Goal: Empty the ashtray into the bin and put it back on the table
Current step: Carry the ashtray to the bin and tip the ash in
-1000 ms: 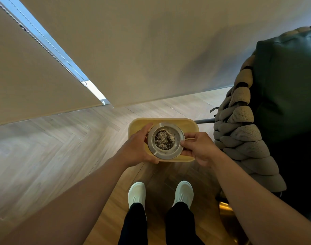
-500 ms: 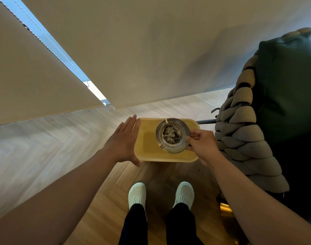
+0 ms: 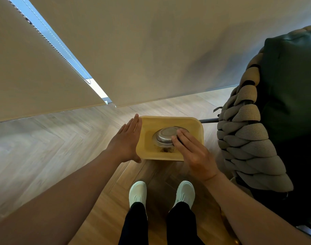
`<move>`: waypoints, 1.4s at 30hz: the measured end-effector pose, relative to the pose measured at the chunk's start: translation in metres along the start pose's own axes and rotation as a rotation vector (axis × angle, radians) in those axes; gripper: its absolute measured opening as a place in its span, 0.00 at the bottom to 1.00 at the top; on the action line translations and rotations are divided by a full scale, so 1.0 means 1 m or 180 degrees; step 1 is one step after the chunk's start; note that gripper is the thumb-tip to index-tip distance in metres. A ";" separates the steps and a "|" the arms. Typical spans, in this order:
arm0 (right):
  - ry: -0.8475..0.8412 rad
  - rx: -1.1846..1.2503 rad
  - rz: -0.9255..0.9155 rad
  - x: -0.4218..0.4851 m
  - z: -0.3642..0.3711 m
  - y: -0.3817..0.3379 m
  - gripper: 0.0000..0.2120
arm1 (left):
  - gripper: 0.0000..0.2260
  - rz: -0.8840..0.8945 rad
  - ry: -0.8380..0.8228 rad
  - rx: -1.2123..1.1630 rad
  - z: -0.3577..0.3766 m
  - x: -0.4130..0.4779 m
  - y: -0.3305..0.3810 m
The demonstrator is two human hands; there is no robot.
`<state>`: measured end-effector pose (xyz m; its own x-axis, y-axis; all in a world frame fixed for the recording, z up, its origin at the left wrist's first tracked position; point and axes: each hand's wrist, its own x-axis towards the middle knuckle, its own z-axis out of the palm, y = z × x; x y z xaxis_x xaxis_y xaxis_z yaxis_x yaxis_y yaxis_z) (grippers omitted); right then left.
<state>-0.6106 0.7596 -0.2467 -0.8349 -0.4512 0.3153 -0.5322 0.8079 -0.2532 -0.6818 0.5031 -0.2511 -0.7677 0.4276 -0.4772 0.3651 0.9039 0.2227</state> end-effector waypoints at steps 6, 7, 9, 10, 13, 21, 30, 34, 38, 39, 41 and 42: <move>-0.0055 0.0039 0.0052 0.001 -0.002 0.001 0.17 | 0.69 -0.0006 0.0056 -0.0078 0.001 0.000 -0.001; -0.0085 0.0038 0.0072 0.001 -0.002 0.002 0.18 | 0.69 -0.0004 0.0058 -0.0071 0.001 0.001 -0.001; -0.0134 0.0037 0.0138 0.000 -0.002 0.003 0.21 | 0.68 -0.0010 0.0066 -0.0078 0.001 0.001 -0.001; -0.0139 0.0056 0.0189 0.000 -0.002 0.004 0.22 | 0.68 -0.0010 0.0068 -0.0088 0.001 0.001 -0.001; -0.0023 0.0162 0.0409 0.000 -0.001 0.005 0.22 | 0.68 -0.0004 0.0073 -0.0104 0.001 0.001 0.000; 0.0232 0.0843 0.1492 0.016 -0.007 0.005 0.16 | 0.68 0.0011 0.0090 -0.0115 0.000 -0.001 0.000; -0.0537 0.1985 0.3530 0.023 -0.001 0.022 0.11 | 0.66 0.0054 0.0075 -0.0023 -0.001 -0.001 0.002; -0.0532 0.2966 0.4270 0.019 0.003 0.029 0.13 | 0.65 0.0056 0.0073 0.0013 0.000 -0.001 0.001; -0.0567 0.3551 0.4606 0.019 0.002 0.030 0.17 | 0.64 0.0079 0.0030 0.0095 0.001 0.001 -0.001; -0.0508 0.3700 0.4697 0.019 0.001 0.030 0.18 | 0.65 0.0059 0.0021 0.0089 0.001 0.001 -0.001; -0.0396 0.3952 0.4836 0.020 0.001 0.031 0.19 | 0.66 0.0038 0.0010 0.0059 0.001 0.001 -0.001; -0.0375 0.4032 0.4870 0.020 0.000 0.031 0.19 | 0.66 0.0041 0.0013 0.0052 0.001 0.001 -0.001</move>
<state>-0.6439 0.7756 -0.2486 -0.5863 0.1694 -0.7922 0.7719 -0.1799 -0.6097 -0.6817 0.5028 -0.2527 -0.7650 0.4393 -0.4710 0.3835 0.8982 0.2148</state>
